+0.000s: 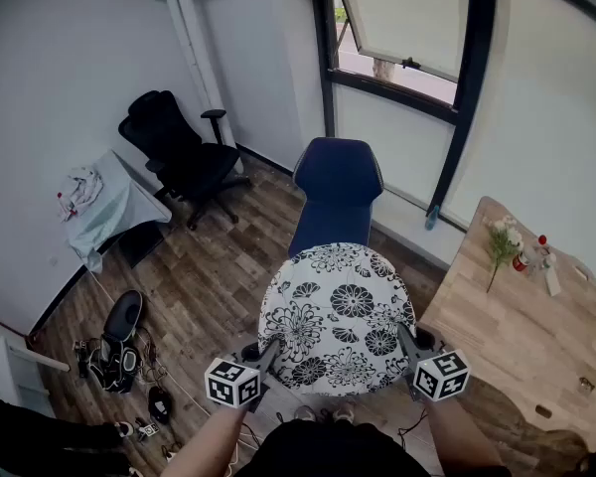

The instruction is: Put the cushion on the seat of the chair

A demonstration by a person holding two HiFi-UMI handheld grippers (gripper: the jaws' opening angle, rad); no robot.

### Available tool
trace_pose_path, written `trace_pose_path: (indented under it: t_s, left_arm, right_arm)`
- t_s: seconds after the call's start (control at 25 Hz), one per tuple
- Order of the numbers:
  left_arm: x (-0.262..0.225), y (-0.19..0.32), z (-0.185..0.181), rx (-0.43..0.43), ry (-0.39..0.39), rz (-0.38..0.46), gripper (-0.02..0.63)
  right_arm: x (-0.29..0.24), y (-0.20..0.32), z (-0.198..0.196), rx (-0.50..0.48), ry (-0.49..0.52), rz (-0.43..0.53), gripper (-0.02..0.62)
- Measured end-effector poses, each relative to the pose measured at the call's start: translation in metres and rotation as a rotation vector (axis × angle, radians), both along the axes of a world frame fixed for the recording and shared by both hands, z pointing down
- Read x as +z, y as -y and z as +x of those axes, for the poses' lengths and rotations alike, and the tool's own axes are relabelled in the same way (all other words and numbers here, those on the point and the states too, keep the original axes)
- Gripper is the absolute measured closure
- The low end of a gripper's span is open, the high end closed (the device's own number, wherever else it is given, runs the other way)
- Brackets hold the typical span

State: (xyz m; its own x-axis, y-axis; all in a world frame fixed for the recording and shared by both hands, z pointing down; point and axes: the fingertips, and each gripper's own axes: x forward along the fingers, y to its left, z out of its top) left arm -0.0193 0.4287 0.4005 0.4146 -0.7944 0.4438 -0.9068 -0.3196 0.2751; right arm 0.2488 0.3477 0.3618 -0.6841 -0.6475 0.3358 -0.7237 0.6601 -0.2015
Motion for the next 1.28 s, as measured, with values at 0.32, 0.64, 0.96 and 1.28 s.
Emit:
trace_pose_path:
  t_s: [0.32, 0.64, 0.96, 1.28]
  left_arm:
    - [-0.012, 0.002, 0.002, -0.050, -0.009, 0.032, 0.586]
    - [0.001, 0.021, -0.005, -0.049, -0.027, 0.029, 0.586]
    - [0.003, 0.077, -0.017, -0.001, -0.034, 0.034, 0.586]
    - [0.012, 0.137, -0.046, 0.032, -0.045, 0.018, 0.586]
  right_arm:
    - [0.000, 0.001, 0.003, -0.037, 0.009, 0.014, 0.558]
    - [0.001, 0.016, -0.005, -0.043, 0.041, -0.013, 0.558]
    - [0.007, 0.061, -0.013, 0.001, 0.035, -0.063, 0.558]
    - [0.014, 0.109, -0.041, 0.034, 0.023, -0.078, 0.558]
